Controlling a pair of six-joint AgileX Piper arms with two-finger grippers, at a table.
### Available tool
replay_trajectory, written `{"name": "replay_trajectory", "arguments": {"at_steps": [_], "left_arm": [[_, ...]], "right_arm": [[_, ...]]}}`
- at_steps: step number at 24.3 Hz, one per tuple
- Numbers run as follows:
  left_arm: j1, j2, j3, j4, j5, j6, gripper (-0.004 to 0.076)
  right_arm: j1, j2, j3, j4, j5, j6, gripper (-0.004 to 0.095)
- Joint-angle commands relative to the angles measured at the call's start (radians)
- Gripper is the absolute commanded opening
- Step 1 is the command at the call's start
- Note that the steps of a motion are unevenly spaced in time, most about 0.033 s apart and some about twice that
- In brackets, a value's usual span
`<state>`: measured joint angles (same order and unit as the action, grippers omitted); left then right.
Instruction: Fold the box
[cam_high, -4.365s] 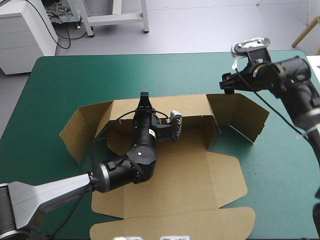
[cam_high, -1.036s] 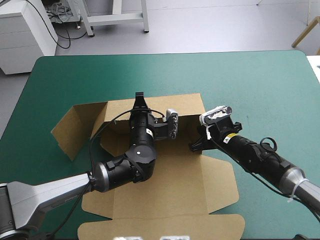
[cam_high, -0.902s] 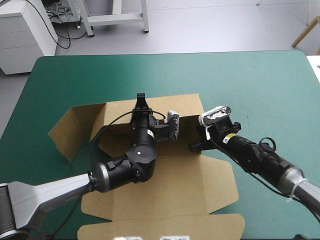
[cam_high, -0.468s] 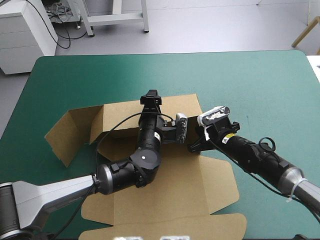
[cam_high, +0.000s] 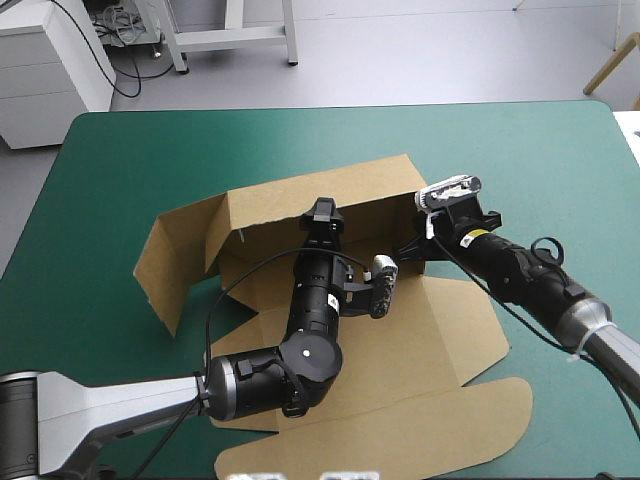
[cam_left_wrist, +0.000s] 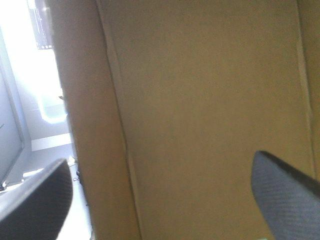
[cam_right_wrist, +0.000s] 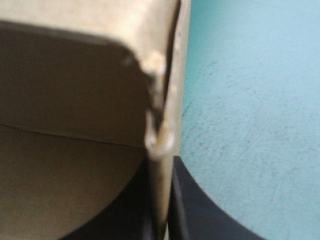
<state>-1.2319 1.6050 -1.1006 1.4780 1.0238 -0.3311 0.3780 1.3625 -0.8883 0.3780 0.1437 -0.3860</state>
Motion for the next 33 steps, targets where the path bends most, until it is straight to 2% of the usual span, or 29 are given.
{"name": "replay_trajectory", "arguments": {"at_steps": [1,6,8,10,12,16,18,21,22,28,33], "left_arm": [[-0.018,-0.037,-0.024,0.056,0.041,-0.016,0.0689],[-0.018,-0.037,-0.024,0.056,0.041,-0.016,0.0689],[-0.018,-0.037,-0.024,0.049,0.044,-0.014,0.0653],[-0.018,-0.037,-0.024,0.049,0.068,-0.001,0.0370],[-0.018,-0.037,-0.026,0.047,0.076,-0.001,0.0034],[-0.014,-0.037,-0.057,-0.045,0.027,0.139,0.0012],[0.011,-0.037,-0.155,-0.302,-0.016,0.331,0.0013],[0.127,-0.037,-0.348,-0.707,-0.010,0.590,0.0013],[0.201,-0.037,-0.432,-0.822,0.007,0.646,0.0013],[0.615,-0.037,-0.695,-1.196,0.085,0.729,0.0013],[1.070,-0.054,-0.766,-1.672,0.130,0.770,0.0001]], "right_arm": [[-0.060,0.015,-0.095,-0.011,-0.025,0.011,-0.0017],[-0.124,0.088,-0.201,-0.035,0.052,0.011,-0.0018],[-0.124,0.099,-0.238,-0.057,0.099,0.013,-0.0018],[-0.124,0.099,-0.251,-0.057,0.122,0.015,-0.0018],[-0.124,0.099,-0.251,-0.057,0.128,0.015,-0.0018],[-0.124,0.099,-0.251,-0.057,0.141,0.015,-0.0018],[-0.124,0.099,-0.251,-0.057,0.149,0.015,-0.0018],[-0.124,0.099,-0.251,-0.057,0.163,0.015,-0.0018],[-0.124,0.099,-0.251,-0.057,0.167,0.015,-0.0018],[-0.124,0.099,-0.251,-0.057,0.204,0.015,-0.0018],[-0.124,0.099,-0.251,-0.057,0.207,0.015,-0.0018]]}}
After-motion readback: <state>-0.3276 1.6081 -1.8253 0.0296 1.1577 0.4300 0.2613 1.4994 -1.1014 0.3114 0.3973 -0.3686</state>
